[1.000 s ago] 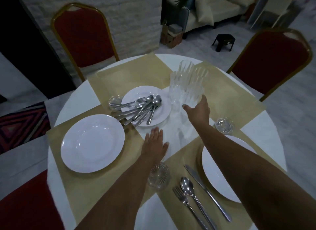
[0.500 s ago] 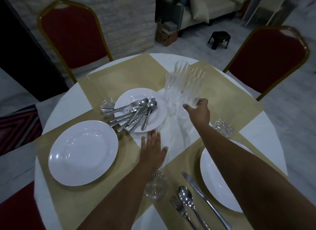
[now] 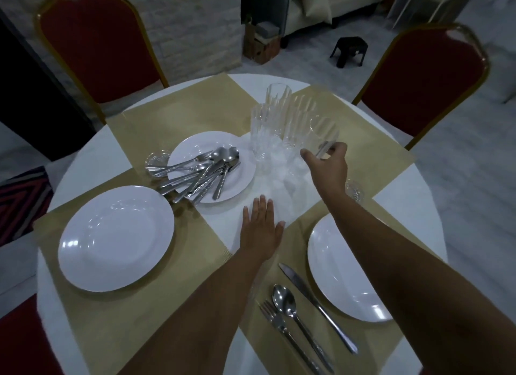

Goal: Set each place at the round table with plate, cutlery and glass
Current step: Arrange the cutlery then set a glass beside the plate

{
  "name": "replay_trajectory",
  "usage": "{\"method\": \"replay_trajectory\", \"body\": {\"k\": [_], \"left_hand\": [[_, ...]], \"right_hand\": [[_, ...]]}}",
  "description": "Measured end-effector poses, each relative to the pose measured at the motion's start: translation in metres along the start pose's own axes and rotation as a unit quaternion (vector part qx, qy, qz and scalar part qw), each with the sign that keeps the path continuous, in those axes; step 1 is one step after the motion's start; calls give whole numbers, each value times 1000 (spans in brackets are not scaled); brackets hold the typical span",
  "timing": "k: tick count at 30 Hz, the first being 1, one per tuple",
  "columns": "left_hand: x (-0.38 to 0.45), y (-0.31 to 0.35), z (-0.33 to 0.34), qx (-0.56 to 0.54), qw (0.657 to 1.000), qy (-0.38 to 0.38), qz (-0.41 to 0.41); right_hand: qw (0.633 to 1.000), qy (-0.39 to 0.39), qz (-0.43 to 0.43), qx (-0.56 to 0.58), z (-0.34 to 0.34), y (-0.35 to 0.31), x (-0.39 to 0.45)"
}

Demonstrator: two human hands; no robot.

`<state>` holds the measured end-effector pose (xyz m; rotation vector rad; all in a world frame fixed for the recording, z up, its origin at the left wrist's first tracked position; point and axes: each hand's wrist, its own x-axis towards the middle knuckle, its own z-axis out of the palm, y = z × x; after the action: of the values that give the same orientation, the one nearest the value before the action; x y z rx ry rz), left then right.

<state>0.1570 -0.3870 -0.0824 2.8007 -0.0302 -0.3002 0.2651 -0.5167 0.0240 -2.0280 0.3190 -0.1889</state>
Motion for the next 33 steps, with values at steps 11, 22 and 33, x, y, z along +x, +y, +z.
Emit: {"method": "replay_trajectory", "body": {"k": [11, 22, 33], "left_hand": [[12, 31, 21, 29, 1000, -3, 8], [11, 29, 26, 54, 998, 7, 10], [11, 30, 27, 63, 998, 8, 10]], "right_hand": [[996, 61, 18, -57, -85, 47, 9], [995, 47, 18, -92, -94, 71, 8], [994, 48, 30, -94, -96, 77, 4]]}}
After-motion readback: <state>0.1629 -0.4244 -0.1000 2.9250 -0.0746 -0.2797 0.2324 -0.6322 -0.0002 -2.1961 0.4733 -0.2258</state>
